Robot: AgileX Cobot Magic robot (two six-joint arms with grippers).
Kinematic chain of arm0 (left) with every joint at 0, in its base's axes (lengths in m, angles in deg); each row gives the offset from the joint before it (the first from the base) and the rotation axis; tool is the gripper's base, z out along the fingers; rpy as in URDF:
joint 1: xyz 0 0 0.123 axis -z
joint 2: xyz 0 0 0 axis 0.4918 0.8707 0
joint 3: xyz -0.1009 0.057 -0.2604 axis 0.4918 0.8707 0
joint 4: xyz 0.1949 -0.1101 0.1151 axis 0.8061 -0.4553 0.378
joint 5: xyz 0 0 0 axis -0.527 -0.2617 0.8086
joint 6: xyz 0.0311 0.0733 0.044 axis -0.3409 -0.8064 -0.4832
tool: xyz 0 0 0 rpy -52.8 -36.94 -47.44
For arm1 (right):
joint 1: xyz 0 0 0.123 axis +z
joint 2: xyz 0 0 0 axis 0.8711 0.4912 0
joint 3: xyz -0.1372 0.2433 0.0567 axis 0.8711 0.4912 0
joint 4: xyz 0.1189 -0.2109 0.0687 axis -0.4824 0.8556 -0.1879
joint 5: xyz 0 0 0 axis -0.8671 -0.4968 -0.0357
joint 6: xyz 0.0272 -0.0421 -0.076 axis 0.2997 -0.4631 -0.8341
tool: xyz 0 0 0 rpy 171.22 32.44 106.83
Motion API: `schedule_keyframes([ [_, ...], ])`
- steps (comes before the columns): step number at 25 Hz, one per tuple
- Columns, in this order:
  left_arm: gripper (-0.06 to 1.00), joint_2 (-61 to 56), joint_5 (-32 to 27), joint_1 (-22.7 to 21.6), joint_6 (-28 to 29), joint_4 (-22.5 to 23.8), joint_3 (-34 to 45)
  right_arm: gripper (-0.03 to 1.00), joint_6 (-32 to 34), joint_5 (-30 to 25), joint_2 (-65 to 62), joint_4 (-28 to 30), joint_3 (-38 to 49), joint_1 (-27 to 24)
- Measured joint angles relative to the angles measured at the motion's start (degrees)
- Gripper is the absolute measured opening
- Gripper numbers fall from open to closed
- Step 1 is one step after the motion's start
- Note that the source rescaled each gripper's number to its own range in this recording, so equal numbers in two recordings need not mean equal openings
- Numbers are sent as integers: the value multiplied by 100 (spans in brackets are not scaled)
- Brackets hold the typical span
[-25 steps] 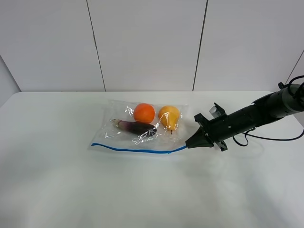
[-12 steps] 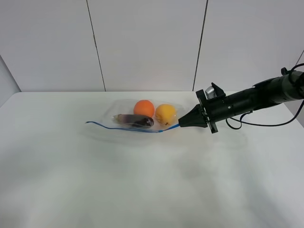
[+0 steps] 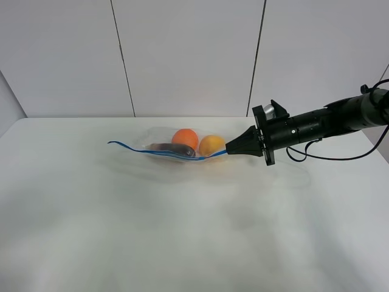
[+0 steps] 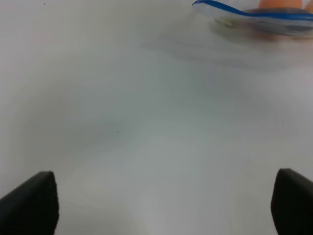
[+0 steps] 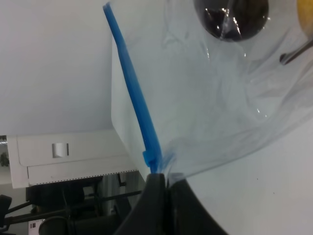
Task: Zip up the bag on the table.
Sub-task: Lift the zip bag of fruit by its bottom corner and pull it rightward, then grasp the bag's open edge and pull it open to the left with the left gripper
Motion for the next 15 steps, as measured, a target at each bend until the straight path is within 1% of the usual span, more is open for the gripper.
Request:
schedule_keyframes([
  [15, 100, 0, 0, 0, 0, -5, 0, 0, 0, 0, 0, -46, 0, 0],
])
